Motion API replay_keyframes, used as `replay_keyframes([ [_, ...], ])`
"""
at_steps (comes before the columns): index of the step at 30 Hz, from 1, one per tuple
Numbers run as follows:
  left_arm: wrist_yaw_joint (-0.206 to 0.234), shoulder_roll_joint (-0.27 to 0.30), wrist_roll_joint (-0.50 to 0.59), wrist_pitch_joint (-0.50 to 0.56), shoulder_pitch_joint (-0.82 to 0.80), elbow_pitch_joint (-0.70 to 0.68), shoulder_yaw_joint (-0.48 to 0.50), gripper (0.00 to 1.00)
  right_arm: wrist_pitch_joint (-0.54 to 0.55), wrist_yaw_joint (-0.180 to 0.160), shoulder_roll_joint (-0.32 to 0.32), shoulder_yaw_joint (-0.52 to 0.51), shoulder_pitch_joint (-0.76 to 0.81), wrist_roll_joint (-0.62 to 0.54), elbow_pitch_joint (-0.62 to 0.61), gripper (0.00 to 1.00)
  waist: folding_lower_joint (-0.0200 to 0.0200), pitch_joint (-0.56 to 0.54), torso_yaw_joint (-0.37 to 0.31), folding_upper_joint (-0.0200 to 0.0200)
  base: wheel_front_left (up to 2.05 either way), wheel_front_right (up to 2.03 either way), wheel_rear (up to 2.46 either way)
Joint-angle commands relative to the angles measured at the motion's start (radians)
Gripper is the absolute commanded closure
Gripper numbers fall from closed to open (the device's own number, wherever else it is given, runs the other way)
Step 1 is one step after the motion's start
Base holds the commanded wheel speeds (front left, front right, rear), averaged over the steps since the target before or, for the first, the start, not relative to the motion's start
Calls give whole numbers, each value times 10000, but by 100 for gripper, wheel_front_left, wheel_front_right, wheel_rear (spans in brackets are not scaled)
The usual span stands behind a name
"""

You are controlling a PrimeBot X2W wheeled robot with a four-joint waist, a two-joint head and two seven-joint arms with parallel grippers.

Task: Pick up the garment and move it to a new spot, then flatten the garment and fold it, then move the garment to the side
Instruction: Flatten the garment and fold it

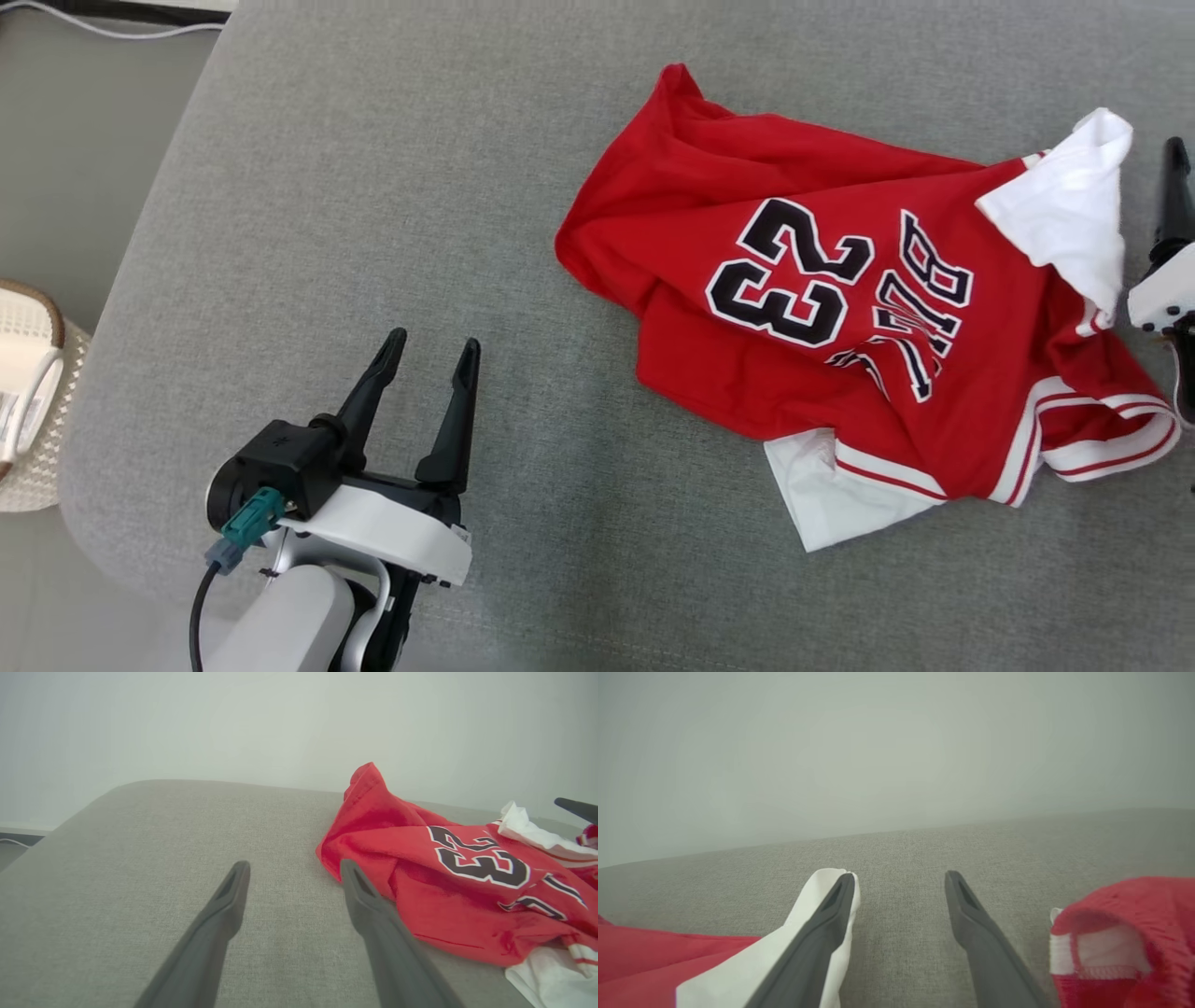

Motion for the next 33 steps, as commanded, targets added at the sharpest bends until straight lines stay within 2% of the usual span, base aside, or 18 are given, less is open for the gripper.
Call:
replay_keyframes([
  [1, -1, 320, 145, -98, -268, -192, 418, 0, -195, -2, -19, 210, 336, 12, -365, 0, 0, -238, -271, 0, 0, 0, 0],
  [4, 69, 451, 171, -61, -185, -244, 449, 0, -213, -2, 2, 217, 841, -78, -1321, 0, 0, -481, -594, 0, 0, 0, 0],
  [9, 235, 691, 188, 79, 12, -386, 522, 0, -217, -2, 229, -179, 2311, -636, -3614, 0, 0, -920, -1069, 0, 0, 0, 0],
  [10, 324, 795, 174, 144, 139, -450, 572, 0, -217, -2, 449, -324, 3051, -1029, -4588, 0, 0, -1101, -1241, 0, 0, 0, 0],
  [18, 685, 1251, 143, 452, 708, -841, 747, 0, -219, -2, 1529, -516, 5794, -3094, -7940, 0, 0, -1757, -1725, 0, 0, 0, 0],
  [25, 988, 1501, 143, 658, 1156, -1140, 827, 0, -219, -2, 2216, -594, 7508, -4310, -9603, 0, 0, -2261, -1881, 0, 0, 0, 0],
  [33, 1335, 1809, 87, 913, 1784, -1492, 935, 0, -219, -2, 2632, -509, 9104, -4430, -10333, 0, 0, -2867, -2041, 0, 0, 0, 0],
])
